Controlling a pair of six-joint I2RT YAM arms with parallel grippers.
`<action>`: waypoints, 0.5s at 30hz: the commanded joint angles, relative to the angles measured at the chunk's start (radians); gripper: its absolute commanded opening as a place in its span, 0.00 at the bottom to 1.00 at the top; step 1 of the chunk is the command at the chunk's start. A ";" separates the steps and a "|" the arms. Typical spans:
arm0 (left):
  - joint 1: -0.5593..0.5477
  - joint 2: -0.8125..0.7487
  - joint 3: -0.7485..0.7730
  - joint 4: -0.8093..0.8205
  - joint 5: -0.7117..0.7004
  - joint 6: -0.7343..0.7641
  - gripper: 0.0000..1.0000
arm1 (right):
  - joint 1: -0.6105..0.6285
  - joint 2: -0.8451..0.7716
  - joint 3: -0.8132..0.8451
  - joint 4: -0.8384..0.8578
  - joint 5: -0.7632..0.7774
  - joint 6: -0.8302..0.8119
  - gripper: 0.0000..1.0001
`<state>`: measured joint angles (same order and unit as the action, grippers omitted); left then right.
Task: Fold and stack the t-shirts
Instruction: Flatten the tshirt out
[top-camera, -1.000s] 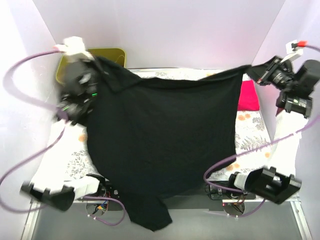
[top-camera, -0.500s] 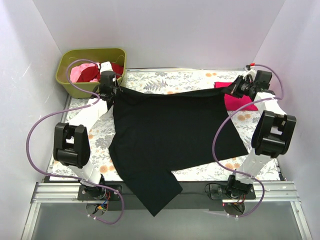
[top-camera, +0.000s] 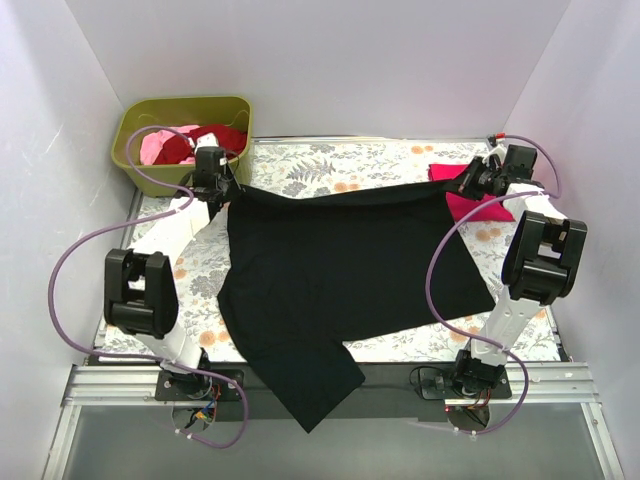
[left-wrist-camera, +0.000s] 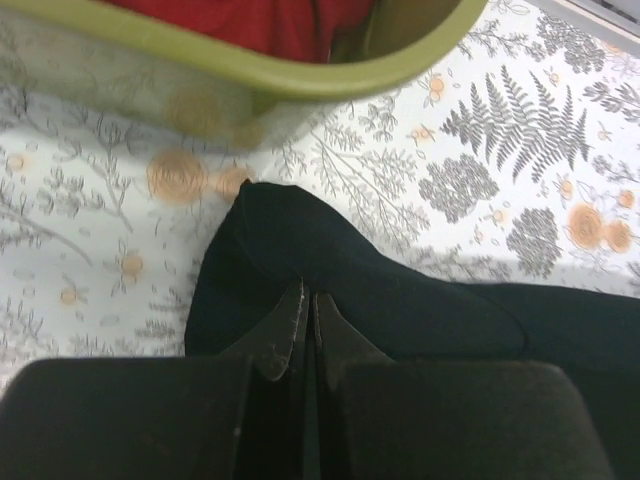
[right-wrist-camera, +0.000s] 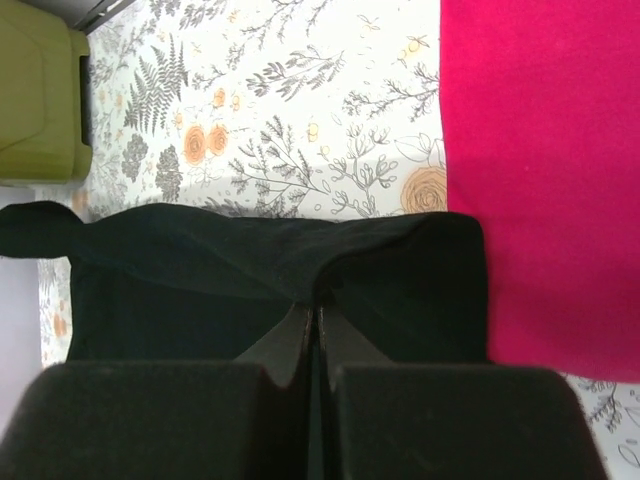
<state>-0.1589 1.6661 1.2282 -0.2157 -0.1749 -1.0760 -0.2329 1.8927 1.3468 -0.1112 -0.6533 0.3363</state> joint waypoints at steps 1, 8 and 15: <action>0.007 -0.155 -0.001 -0.109 0.032 -0.073 0.00 | 0.003 -0.078 0.037 -0.036 0.040 -0.022 0.01; 0.007 -0.262 -0.006 -0.151 0.029 -0.071 0.00 | -0.002 -0.126 0.026 -0.076 0.060 -0.045 0.01; 0.007 -0.284 0.047 -0.117 0.023 -0.029 0.00 | 0.001 -0.138 0.043 -0.053 0.046 -0.039 0.01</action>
<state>-0.1589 1.4105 1.2335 -0.3515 -0.1410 -1.1336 -0.2333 1.7798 1.3472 -0.1822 -0.6044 0.3099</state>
